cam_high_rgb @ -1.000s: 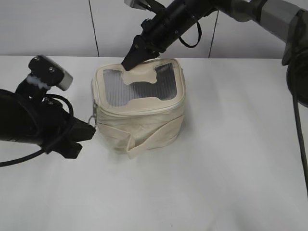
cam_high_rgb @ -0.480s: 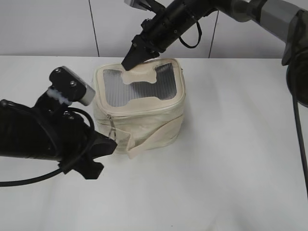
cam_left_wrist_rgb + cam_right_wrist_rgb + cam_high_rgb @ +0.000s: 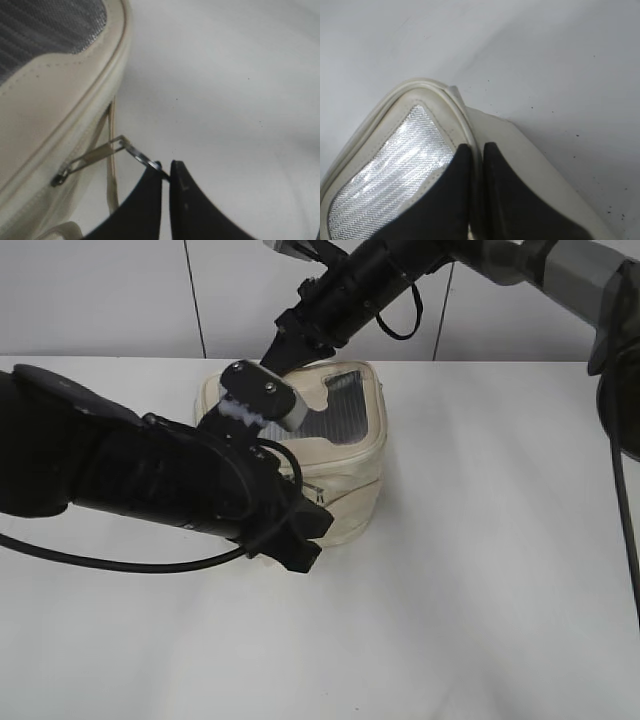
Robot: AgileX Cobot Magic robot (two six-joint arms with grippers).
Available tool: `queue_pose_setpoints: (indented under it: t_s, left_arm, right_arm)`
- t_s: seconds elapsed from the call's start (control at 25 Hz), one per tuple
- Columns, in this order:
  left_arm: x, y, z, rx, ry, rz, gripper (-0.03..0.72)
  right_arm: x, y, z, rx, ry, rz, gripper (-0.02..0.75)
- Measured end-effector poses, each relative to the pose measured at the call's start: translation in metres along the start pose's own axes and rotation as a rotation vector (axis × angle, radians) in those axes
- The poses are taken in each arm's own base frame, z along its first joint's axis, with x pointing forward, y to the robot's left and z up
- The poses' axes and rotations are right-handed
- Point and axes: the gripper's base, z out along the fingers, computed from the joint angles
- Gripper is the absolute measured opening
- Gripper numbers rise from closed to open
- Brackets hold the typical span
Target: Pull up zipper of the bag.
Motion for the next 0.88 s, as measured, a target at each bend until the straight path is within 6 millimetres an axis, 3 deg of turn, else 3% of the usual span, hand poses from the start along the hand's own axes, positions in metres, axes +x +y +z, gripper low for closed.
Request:
queue_pose_setpoints:
  t_s: [0.16, 0.28, 0.4, 0.48, 0.6, 0.72, 0.88]
  left_arm:
    - [0.001, -0.002, -0.005, 0.004, -0.007, -0.040, 0.022]
    - [0.006, -0.005, -0.018, 0.019, -0.012, -0.088, 0.076]
    - [0.014, -0.004, -0.039, 0.020, -0.026, -0.131, 0.240]
    - [0.016, 0.001, -0.056, -0.010, -0.061, -0.164, 0.344]
    - [0.011, 0.020, -0.083, -0.083, -0.142, -0.219, 0.414]
    - [-0.006, 0.046, -0.099, -0.117, -0.204, -0.221, 0.396]
    - [-0.041, 0.087, -0.092, -0.094, -0.211, -0.183, 0.355]
  right_arm:
    - [0.000, -0.001, -0.001, 0.001, -0.001, 0.028, 0.059]
    - [0.000, -0.007, -0.006, 0.008, -0.022, 0.072, 0.172]
    - [0.002, -0.021, -0.022, 0.030, -0.044, 0.129, 0.360]
    - [0.004, -0.031, -0.039, 0.045, -0.057, 0.160, 0.420]
    - [0.006, -0.050, -0.076, 0.089, -0.110, 0.215, 0.429]
    - [0.011, -0.068, -0.115, 0.132, -0.169, 0.284, 0.407]
    - [0.038, -0.089, -0.148, 0.154, -0.179, 0.383, 0.386]
